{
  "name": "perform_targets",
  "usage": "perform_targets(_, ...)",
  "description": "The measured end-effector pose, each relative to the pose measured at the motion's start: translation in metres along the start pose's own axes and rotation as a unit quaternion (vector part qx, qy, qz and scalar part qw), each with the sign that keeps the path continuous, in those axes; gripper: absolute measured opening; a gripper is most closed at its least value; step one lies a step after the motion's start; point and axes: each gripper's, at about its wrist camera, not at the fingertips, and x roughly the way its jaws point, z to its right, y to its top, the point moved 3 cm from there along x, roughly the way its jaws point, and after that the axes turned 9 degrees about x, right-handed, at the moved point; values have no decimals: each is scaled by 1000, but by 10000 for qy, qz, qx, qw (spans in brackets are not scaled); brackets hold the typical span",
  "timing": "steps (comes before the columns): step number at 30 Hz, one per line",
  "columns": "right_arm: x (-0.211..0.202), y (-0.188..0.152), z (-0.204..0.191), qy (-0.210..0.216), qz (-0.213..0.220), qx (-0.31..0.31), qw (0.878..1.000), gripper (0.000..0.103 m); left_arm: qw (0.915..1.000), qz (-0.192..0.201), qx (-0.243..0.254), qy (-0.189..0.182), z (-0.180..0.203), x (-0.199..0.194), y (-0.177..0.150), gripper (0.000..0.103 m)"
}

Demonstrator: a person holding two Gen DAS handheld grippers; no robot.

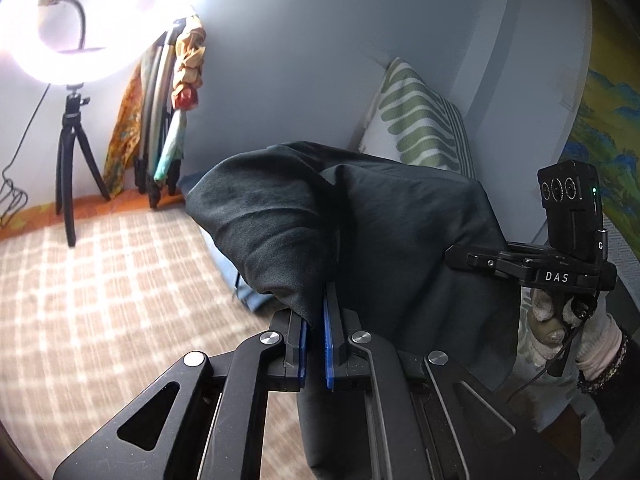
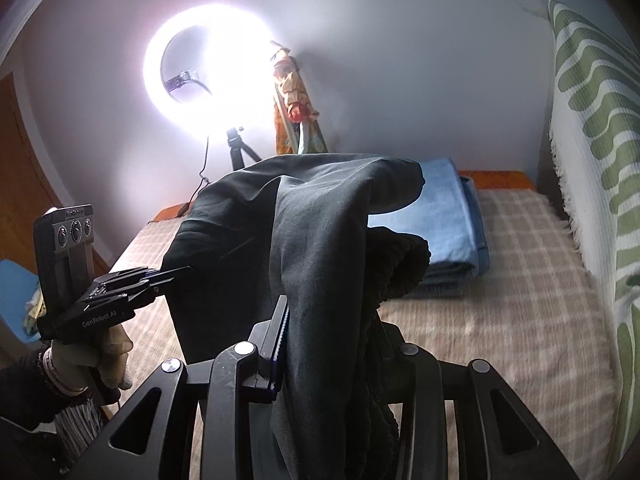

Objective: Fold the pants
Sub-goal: 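Lift the folded trousers with both grippers and carry them toward the pillow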

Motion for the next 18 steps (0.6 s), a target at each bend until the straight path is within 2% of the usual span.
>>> perform_targets(5,13,31,4,-78,112,-94,9999,33,9999,55,-58,79,-16,15,21,5)
perform_targets(18,57,119,24,-385,446,-314,9978,33,9980,221,271,524,-48,63,84,5)
